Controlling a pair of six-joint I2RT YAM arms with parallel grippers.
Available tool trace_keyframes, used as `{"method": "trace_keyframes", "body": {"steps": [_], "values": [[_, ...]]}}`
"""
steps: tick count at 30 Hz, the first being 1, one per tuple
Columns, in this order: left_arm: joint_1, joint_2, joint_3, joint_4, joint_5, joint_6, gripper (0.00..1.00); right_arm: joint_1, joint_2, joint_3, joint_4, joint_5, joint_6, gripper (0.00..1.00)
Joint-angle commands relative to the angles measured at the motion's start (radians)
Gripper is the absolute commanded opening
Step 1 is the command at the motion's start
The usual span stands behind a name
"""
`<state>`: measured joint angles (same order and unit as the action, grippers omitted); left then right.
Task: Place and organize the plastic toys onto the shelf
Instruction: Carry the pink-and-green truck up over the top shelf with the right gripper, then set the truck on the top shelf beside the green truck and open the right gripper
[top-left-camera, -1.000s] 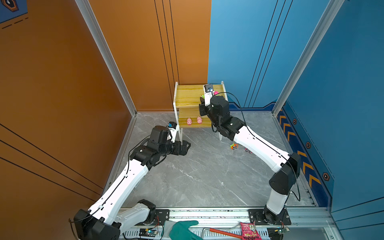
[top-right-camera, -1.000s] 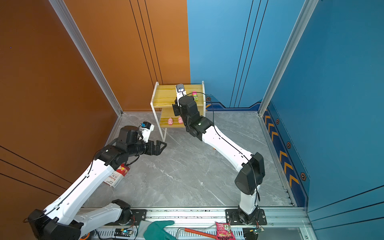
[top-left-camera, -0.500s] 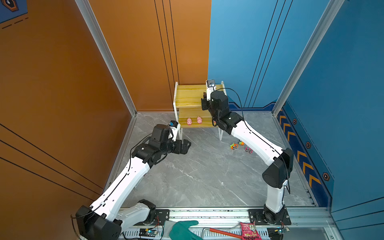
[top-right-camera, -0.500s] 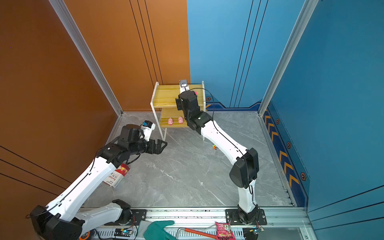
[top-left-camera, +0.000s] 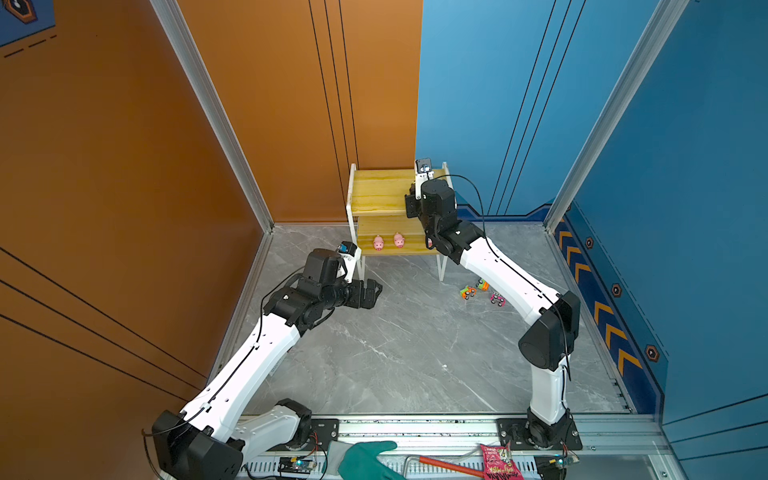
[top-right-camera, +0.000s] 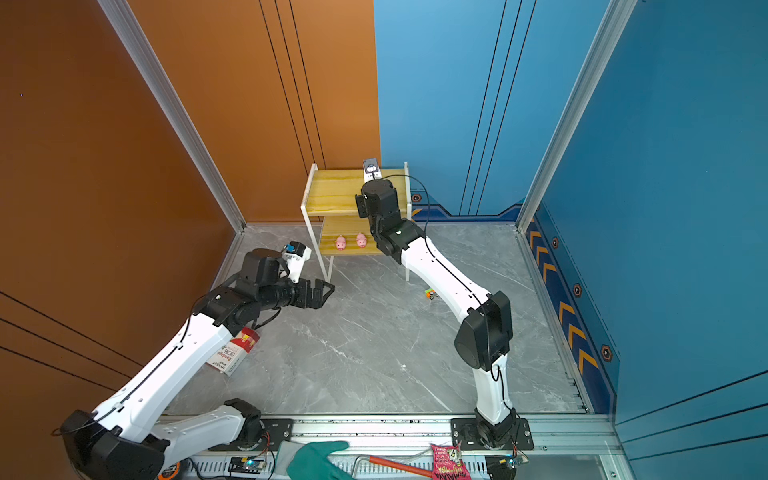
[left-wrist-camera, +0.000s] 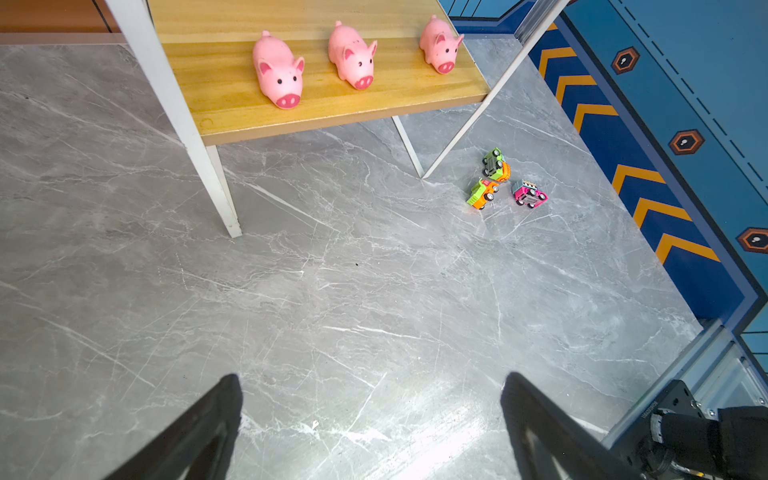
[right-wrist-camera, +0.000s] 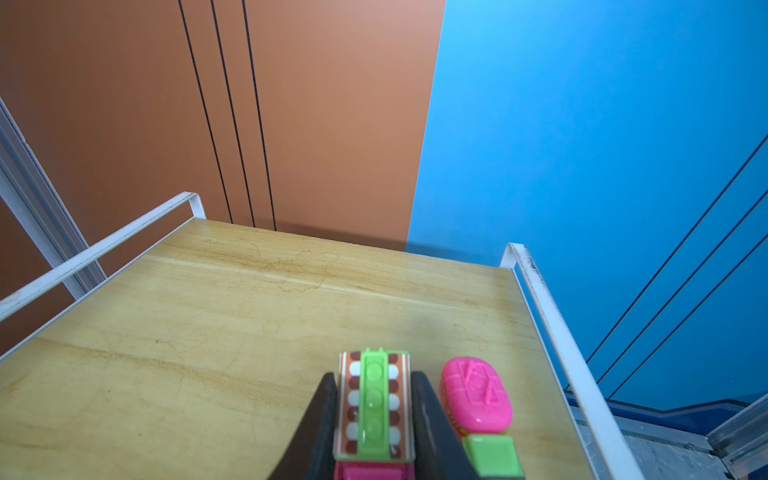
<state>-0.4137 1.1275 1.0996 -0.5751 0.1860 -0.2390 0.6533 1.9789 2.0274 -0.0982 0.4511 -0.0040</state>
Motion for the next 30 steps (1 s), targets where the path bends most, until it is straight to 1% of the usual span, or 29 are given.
{"method": "trace_keyframes", "body": {"steps": [1,10,12,18,23,27,30], "values": [[-0.005,0.004,-0.013,-0.003,-0.009,0.015,0.98,-0.004,0.031,0.042,-0.02,0.032,-0.022,0.27],[-0.002,0.004,-0.018,-0.001,-0.006,0.015,0.98,-0.001,0.065,0.079,-0.037,0.039,-0.037,0.31],[0.0,0.003,-0.021,-0.002,-0.007,0.015,0.98,-0.001,0.069,0.082,-0.036,0.04,-0.041,0.33],[0.003,0.004,-0.022,-0.002,-0.007,0.015,0.98,0.005,0.063,0.1,-0.028,0.045,-0.061,0.48],[0.007,0.006,-0.025,-0.002,-0.007,0.015,0.98,0.022,0.03,0.1,0.022,0.047,-0.111,0.6],[0.013,0.007,-0.029,0.004,-0.006,0.012,0.98,0.029,-0.012,0.098,0.041,0.034,-0.126,0.66],[0.019,0.008,-0.035,0.008,-0.005,0.012,0.98,0.038,-0.062,0.057,0.079,0.024,-0.142,0.69]]}}
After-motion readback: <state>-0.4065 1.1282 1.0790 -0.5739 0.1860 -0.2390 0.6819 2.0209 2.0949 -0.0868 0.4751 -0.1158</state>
